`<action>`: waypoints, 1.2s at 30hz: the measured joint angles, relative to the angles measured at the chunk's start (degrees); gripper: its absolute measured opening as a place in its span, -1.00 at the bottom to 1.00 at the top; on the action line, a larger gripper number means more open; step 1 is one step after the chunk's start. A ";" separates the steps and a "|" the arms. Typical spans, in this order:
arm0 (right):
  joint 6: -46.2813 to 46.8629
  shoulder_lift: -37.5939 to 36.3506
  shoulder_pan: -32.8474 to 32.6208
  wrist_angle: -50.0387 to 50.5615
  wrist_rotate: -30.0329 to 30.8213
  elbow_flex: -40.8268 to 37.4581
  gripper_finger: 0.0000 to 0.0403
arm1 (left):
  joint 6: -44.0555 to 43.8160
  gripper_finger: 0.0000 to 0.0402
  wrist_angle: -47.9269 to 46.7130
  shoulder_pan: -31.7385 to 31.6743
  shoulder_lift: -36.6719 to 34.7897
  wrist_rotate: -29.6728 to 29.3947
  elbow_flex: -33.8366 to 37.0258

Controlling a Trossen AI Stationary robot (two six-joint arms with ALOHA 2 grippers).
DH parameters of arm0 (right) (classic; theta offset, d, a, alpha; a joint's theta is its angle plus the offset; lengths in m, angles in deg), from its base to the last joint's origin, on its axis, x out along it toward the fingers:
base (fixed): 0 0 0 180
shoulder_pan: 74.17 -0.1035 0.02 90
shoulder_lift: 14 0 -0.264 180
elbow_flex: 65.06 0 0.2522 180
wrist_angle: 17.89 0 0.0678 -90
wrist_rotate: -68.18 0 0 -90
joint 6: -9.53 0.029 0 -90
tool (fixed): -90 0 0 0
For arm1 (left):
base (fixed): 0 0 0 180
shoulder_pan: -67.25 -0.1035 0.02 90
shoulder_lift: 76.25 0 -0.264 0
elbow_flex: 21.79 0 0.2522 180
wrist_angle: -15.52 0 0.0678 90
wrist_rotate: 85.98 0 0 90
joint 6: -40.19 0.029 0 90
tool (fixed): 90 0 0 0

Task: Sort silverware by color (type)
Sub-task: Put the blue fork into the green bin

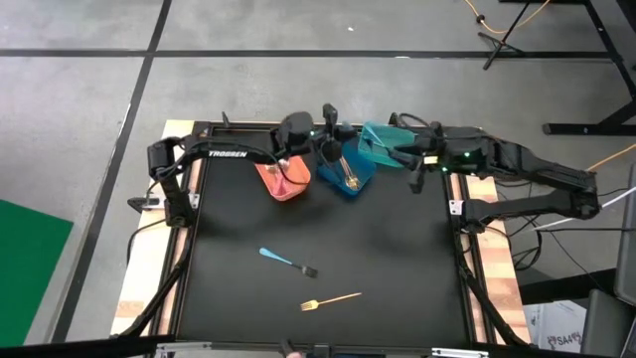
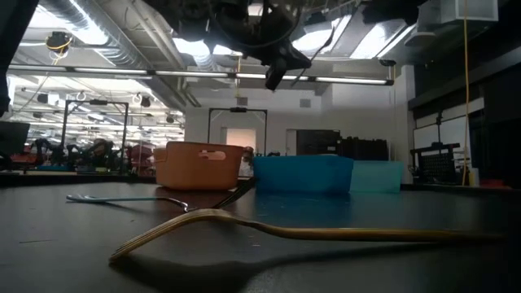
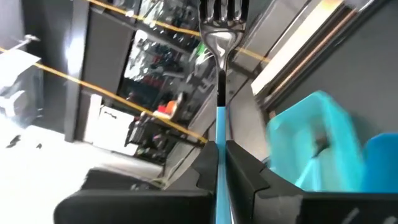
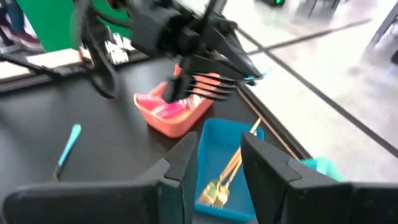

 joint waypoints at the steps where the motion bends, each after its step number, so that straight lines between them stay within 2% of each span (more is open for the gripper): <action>1: 0.00 -0.28 0.01 -0.95 0.01 0.00 -0.45 | 0.51 -0.96 0.06 -0.59 0.00 -0.03 -0.33; 7: -0.01 -1.33 0.01 -5.85 0.02 0.04 -0.45 | 1.99 -0.96 0.18 -3.25 1.24 -0.05 -2.31; 11: -0.01 -1.22 0.00 -7.83 -0.09 0.04 -0.45 | 2.06 -0.96 0.05 -3.77 5.59 -0.07 -6.07; 16: -0.01 -1.11 0.01 -8.13 -0.17 0.04 -0.45 | 2.08 -0.96 -0.93 -4.08 13.83 -0.03 -15.65; 21: -0.01 -1.11 0.00 -7.86 -0.13 0.04 -0.45 | 2.06 -0.96 -7.65 -4.34 23.08 0.87 -27.14; 25: -0.01 -1.12 0.00 -7.83 -0.11 0.04 -0.45 | 2.08 -0.96 -10.31 -4.47 29.56 0.82 -33.73; 28: -0.01 -1.11 0.00 -7.73 -0.08 0.04 -0.45 | 2.08 -0.96 -10.57 -4.62 33.02 0.85 -35.88; 36: -0.02 -1.11 0.01 -7.20 0.04 0.04 -0.45 | 2.07 -0.96 -12.43 -5.25 37.17 1.01 -36.02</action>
